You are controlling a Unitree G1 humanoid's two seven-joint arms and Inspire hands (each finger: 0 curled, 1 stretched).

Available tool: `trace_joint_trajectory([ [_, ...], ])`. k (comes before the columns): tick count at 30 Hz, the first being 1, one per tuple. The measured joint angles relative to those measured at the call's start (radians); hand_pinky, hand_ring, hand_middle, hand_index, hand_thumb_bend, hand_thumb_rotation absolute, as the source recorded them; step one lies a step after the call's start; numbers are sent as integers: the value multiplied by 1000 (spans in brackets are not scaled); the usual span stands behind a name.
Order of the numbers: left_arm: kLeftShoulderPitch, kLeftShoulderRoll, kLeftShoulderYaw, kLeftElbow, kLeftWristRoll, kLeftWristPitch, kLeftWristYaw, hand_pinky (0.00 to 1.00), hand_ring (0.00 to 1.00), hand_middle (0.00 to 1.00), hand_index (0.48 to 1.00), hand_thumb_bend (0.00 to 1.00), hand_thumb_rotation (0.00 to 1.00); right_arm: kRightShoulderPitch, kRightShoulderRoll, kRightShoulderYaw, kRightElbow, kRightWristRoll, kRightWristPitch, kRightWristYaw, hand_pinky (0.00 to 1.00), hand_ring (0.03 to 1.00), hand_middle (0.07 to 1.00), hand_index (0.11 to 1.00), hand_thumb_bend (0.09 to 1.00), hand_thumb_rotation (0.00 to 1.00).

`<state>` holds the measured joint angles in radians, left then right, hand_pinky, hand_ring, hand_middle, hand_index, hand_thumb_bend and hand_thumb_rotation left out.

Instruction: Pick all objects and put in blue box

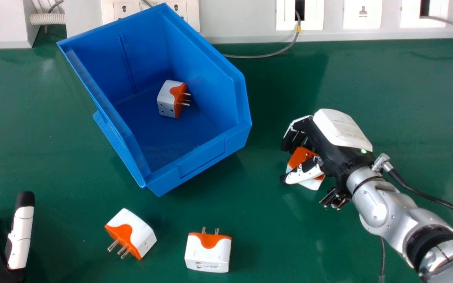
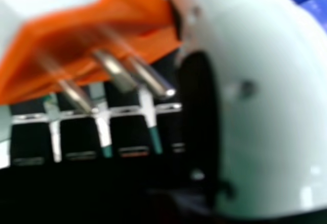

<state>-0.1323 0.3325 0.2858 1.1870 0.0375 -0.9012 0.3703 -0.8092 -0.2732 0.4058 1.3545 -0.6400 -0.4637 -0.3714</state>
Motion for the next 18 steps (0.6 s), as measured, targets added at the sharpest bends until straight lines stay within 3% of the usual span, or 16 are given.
trace_joint_trajectory([
  [3,0,-1,3,0,-2,0,-5,999,985,976,1000,916,936,0,0,1,0,-1,-1,-3,402,416,502,496,501,0],
  [7,1,-1,1,0,0,0,1,998,988,976,1000,912,939,0,0,1,0,0,-5,-4,402,412,503,493,501,0],
  [18,0,-2,3,-1,-1,0,-2,998,985,967,1000,926,932,0,0,-17,0,7,-15,-3,390,404,501,498,500,0],
])
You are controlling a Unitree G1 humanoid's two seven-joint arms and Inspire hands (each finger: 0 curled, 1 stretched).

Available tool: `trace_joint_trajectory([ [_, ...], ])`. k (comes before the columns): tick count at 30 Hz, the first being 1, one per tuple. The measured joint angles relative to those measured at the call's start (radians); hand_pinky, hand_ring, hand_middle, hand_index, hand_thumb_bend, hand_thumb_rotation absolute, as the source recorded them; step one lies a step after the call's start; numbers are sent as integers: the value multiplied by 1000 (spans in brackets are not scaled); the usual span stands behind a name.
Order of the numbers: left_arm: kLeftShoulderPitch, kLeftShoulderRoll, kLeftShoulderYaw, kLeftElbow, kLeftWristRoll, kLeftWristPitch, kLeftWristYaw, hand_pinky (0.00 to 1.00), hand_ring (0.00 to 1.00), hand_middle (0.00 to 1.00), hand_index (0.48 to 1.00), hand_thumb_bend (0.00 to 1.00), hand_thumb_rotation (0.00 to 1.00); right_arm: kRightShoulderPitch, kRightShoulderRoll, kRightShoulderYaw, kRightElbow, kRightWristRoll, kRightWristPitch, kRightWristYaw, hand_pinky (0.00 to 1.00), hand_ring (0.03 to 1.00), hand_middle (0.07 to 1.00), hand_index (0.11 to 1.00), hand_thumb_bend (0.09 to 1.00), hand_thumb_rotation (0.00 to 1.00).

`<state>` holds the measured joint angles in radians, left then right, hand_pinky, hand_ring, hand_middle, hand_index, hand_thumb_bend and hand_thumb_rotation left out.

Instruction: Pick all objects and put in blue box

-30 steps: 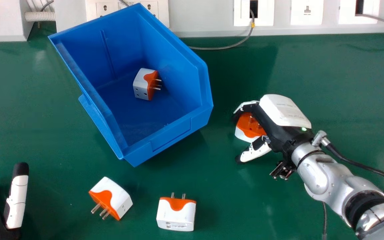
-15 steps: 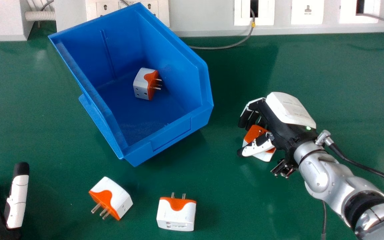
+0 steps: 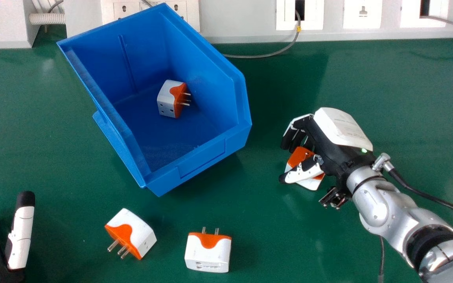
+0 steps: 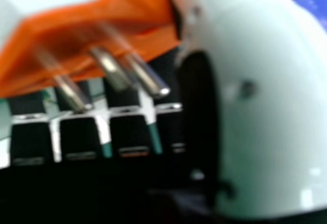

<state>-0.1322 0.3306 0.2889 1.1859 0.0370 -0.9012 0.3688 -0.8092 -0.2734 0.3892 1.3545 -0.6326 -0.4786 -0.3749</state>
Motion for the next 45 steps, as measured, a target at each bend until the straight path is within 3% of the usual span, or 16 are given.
trace_joint_trajectory([
  [12,2,0,-1,0,1,0,3,998,977,955,1000,940,946,0,3,-6,-3,0,-2,-36,369,399,499,492,500,0],
  [19,1,0,-1,0,1,0,2,1000,990,972,1000,925,942,-4,-9,-28,-75,1,-105,-122,325,384,481,498,496,0],
  [25,-1,0,3,-1,-1,0,-8,1000,987,968,1000,934,930,-9,-38,-40,-142,-1,-141,-183,352,400,493,488,499,0],
  [27,-2,-1,9,-1,-8,-2,-19,1000,984,964,1000,936,926,-12,-52,-46,-167,0,-149,-196,345,397,487,498,497,0],
  [45,-7,0,8,1,0,-2,-9,1000,986,971,1000,916,942,-15,-83,-79,-382,-33,-191,-358,343,389,474,504,498,0],
])
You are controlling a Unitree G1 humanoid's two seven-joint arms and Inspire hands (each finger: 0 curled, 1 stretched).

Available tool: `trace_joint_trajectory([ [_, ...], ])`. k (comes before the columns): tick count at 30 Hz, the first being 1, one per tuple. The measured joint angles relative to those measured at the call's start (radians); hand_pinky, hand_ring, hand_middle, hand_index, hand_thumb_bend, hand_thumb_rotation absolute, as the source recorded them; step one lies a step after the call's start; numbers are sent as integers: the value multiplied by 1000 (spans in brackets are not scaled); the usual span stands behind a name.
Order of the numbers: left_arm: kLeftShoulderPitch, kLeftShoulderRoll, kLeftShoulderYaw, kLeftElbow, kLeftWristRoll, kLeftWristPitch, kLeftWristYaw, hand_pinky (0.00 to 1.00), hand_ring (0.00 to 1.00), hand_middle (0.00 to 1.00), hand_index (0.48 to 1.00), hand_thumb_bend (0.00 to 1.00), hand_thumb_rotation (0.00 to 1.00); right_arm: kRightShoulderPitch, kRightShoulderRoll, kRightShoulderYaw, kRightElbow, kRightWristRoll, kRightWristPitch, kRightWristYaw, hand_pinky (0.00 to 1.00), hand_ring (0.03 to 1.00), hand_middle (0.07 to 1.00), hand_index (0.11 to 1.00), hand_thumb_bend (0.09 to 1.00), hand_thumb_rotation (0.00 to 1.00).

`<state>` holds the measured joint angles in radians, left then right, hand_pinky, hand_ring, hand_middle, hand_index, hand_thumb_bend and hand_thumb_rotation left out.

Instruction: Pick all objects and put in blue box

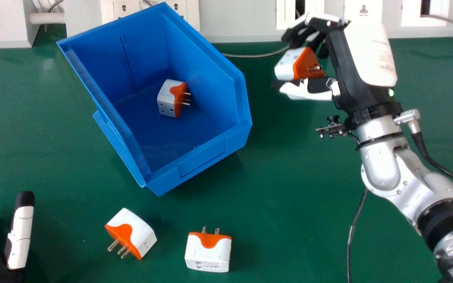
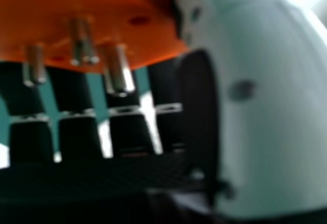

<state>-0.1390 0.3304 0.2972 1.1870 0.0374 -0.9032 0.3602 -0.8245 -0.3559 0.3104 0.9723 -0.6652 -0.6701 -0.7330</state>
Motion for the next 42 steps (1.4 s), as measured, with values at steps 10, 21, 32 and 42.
trace_joint_trajectory([
  [10,-3,0,1,1,-1,0,-4,999,985,968,1000,933,925,-110,18,18,-49,-57,-89,-40,310,392,502,522,493,0],
  [21,-13,-3,2,5,0,0,2,998,982,966,1000,939,930,-234,119,149,112,-173,-127,-68,319,435,507,494,498,0],
  [32,-22,-4,5,9,-7,1,-1,1000,981,962,1000,935,922,-333,242,263,243,-227,-60,-24,330,448,504,492,499,0],
  [42,-19,-3,4,7,-7,-2,3,999,987,975,1000,904,926,-349,282,292,289,-235,-15,33,348,449,505,485,499,0],
])
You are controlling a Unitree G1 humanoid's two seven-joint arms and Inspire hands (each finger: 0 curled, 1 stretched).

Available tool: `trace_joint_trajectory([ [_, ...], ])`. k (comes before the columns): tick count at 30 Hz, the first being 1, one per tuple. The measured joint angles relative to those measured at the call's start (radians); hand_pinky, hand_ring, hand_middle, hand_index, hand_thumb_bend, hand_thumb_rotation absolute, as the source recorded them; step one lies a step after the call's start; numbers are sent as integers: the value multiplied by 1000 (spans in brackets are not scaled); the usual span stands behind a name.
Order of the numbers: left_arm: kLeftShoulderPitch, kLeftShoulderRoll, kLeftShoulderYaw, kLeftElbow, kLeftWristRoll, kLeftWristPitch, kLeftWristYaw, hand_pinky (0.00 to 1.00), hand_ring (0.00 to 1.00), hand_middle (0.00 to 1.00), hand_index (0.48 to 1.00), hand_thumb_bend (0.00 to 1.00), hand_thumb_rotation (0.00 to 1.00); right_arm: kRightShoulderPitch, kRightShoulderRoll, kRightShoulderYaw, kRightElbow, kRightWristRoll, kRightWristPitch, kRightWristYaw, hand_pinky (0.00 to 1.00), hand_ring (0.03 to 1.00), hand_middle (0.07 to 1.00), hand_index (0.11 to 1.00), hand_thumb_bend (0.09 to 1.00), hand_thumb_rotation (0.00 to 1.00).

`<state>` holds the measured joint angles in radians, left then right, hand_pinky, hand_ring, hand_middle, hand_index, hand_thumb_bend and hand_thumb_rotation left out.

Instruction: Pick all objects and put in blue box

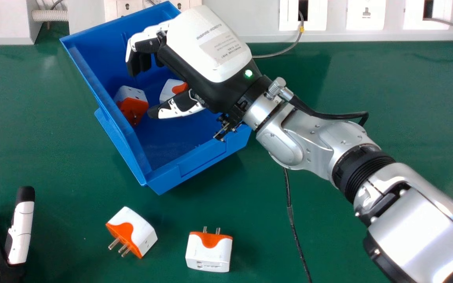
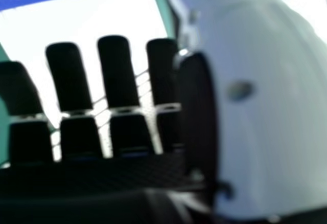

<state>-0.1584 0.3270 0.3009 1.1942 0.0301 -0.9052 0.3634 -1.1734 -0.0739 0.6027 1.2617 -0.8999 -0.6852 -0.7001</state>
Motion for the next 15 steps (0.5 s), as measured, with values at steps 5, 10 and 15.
trace_joint_trajectory([
  [5,5,0,-3,0,5,0,12,991,986,973,1000,920,938,0,-3,-12,1,28,-1,12,341,448,503,499,498,0],
  [10,11,0,-3,-2,6,0,12,993,987,975,1000,906,932,2,-12,-15,-8,30,-19,1,337,434,490,509,498,0],
  [15,16,2,-3,-8,7,-3,7,997,986,974,1000,926,932,85,-40,-67,-107,68,-80,-113,326,438,485,482,499,0],
])
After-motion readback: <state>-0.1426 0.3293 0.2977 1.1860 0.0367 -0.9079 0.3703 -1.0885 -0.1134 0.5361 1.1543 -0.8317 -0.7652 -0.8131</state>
